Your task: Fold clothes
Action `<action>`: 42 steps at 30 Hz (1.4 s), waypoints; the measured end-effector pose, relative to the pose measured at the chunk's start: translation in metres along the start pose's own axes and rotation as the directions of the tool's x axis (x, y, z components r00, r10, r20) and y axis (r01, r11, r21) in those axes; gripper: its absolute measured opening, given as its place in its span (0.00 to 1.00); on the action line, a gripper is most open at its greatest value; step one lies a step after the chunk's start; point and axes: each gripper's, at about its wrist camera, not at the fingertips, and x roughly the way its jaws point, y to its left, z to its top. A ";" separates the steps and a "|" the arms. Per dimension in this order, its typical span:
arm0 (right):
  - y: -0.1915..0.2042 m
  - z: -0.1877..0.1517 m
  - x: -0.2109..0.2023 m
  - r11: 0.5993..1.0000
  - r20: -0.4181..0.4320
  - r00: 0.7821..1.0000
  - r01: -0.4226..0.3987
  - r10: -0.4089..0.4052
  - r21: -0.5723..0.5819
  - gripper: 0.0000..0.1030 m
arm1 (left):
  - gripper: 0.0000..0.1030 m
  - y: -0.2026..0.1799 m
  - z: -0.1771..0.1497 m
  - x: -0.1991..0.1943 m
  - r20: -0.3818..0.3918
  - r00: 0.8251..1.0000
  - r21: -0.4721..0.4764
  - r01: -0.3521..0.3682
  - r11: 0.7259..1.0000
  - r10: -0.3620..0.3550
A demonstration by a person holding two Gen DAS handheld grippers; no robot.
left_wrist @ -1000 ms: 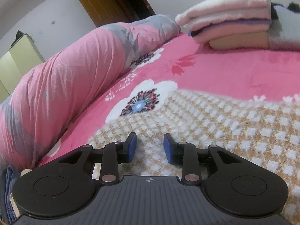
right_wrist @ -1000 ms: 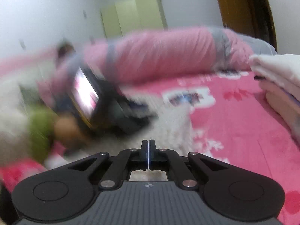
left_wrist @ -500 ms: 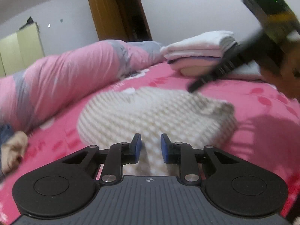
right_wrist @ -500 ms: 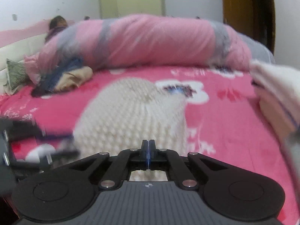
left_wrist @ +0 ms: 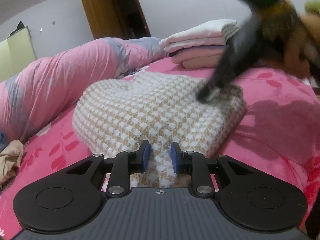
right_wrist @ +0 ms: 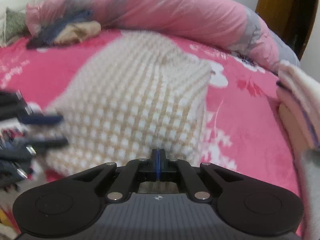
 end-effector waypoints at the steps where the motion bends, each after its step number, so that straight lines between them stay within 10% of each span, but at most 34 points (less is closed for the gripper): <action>1: -0.002 0.008 -0.005 1.000 0.029 1.000 0.007 -0.007 0.003 0.00 | 0.21 -0.001 0.000 0.000 0.000 1.000 -0.001 -0.002 1.000 0.002; 11: -0.013 0.011 0.037 1.000 -0.110 0.994 0.024 -0.025 -0.004 0.00 | 0.21 0.003 0.002 0.001 0.012 1.000 -0.029 0.016 0.999 -0.015; 17: -0.019 0.057 0.013 0.999 0.033 0.999 -0.013 0.012 0.039 0.00 | 0.22 0.008 0.004 0.000 0.002 0.999 -0.059 0.033 0.998 -0.033; 20: -0.019 0.039 0.063 0.996 -0.114 0.990 -0.072 0.078 0.059 0.00 | 0.23 0.009 0.003 0.002 0.006 0.999 -0.072 0.048 0.996 -0.048; 30: -0.017 0.024 0.067 0.998 -0.091 0.995 -0.042 0.046 0.050 0.00 | 0.24 0.049 0.045 -0.016 0.112 0.990 -0.221 0.113 0.969 -0.090; 36: -0.026 0.028 0.067 0.992 -0.087 0.993 -0.068 0.077 0.104 0.00 | 0.26 0.056 0.035 0.058 -0.042 0.996 -0.280 0.058 0.958 -0.072; 42: -0.021 0.073 0.038 0.984 0.021 0.987 -0.158 0.157 0.088 0.00 | 0.26 0.067 0.030 0.054 -0.036 0.994 -0.336 0.084 0.938 -0.102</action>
